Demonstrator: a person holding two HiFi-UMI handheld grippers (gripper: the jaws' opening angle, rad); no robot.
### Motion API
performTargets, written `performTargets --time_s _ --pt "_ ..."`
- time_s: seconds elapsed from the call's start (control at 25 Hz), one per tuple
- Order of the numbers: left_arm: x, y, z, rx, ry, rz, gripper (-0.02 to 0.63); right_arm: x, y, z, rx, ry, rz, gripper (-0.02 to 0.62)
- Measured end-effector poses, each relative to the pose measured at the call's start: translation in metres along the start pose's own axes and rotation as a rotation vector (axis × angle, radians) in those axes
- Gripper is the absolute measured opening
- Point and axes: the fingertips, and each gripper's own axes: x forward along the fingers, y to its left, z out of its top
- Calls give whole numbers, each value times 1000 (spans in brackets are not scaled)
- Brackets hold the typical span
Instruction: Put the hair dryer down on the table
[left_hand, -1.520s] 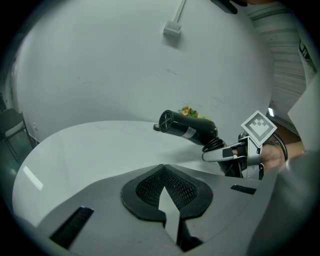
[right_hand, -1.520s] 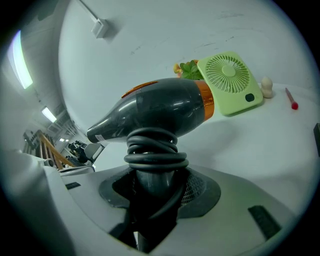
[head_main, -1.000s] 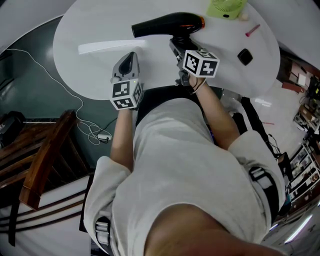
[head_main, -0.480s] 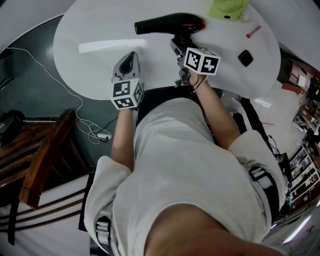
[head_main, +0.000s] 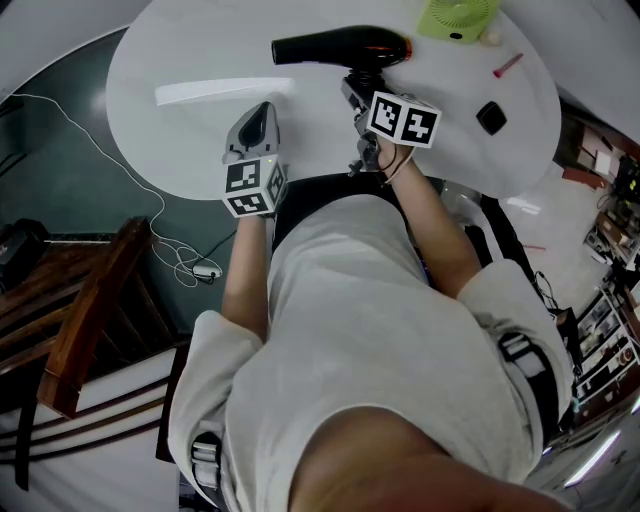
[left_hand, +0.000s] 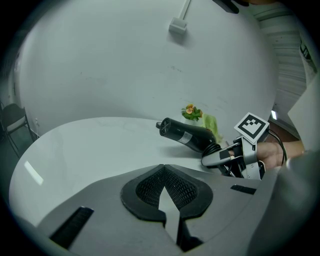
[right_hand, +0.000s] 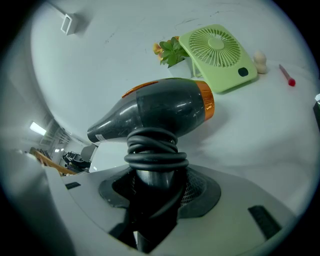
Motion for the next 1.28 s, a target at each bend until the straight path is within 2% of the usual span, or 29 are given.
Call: performTargets --time_s 0.44,0.92,1.28 --pt "-4 6 -1 -22 6 8 17 3 0 0 20 62 -104 209" --pt "-5 9 -3 -80 -8 21 17 9 -5 -2 -14 123 -231 210" --pt "-4 14 -14 -94 1 20 17 11 -7 -1 -36 143 -298 213"
